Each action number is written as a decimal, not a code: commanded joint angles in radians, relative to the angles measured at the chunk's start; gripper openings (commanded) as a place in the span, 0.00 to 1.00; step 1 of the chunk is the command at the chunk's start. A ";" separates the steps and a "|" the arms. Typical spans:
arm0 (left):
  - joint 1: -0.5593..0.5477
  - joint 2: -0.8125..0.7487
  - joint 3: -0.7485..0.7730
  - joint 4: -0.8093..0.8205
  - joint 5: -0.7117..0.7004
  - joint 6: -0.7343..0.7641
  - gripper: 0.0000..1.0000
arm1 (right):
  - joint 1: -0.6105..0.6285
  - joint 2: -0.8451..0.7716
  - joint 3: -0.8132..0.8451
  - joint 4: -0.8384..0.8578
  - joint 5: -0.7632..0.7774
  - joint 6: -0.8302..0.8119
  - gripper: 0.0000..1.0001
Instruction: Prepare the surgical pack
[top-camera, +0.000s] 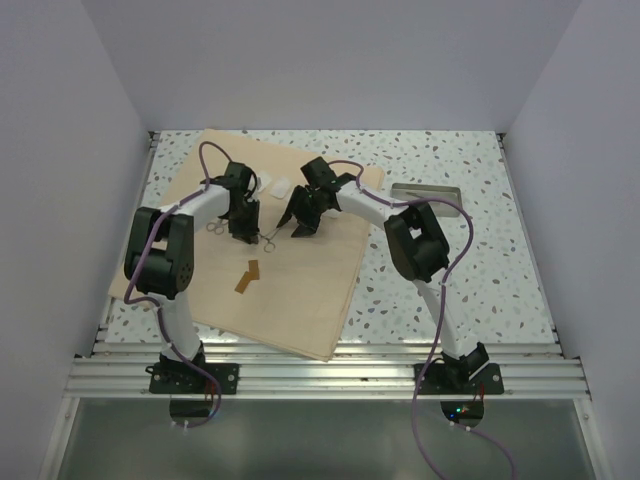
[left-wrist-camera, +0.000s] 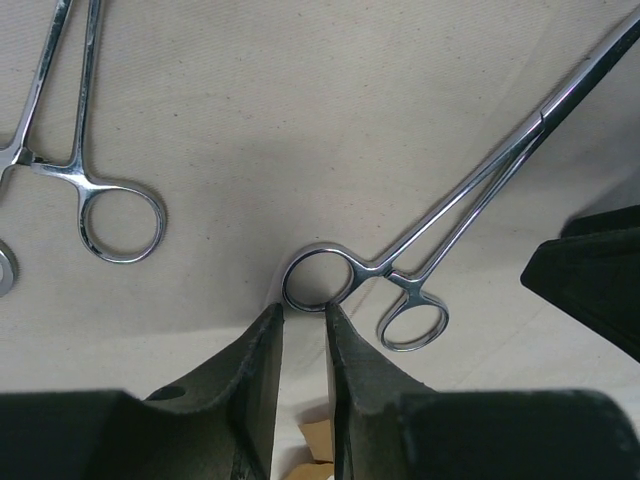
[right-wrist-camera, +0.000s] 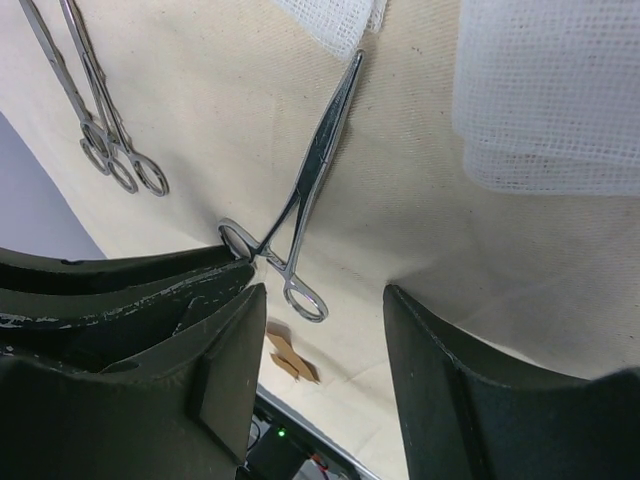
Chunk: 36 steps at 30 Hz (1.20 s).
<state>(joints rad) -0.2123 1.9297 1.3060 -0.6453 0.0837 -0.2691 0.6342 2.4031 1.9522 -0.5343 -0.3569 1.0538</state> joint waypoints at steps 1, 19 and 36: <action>0.001 0.025 -0.004 0.058 -0.013 0.005 0.26 | 0.002 -0.030 0.031 -0.021 0.004 -0.018 0.54; -0.088 -0.092 0.094 0.193 0.022 0.085 0.65 | -0.168 -0.293 -0.091 -0.213 0.116 -0.202 0.57; -0.164 0.101 0.197 0.332 0.033 0.212 0.49 | -0.355 -0.556 -0.398 -0.194 0.076 -0.307 0.57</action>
<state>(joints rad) -0.3679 2.0129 1.4567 -0.3603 0.1261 -0.1005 0.2771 1.8893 1.5742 -0.7364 -0.2558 0.7734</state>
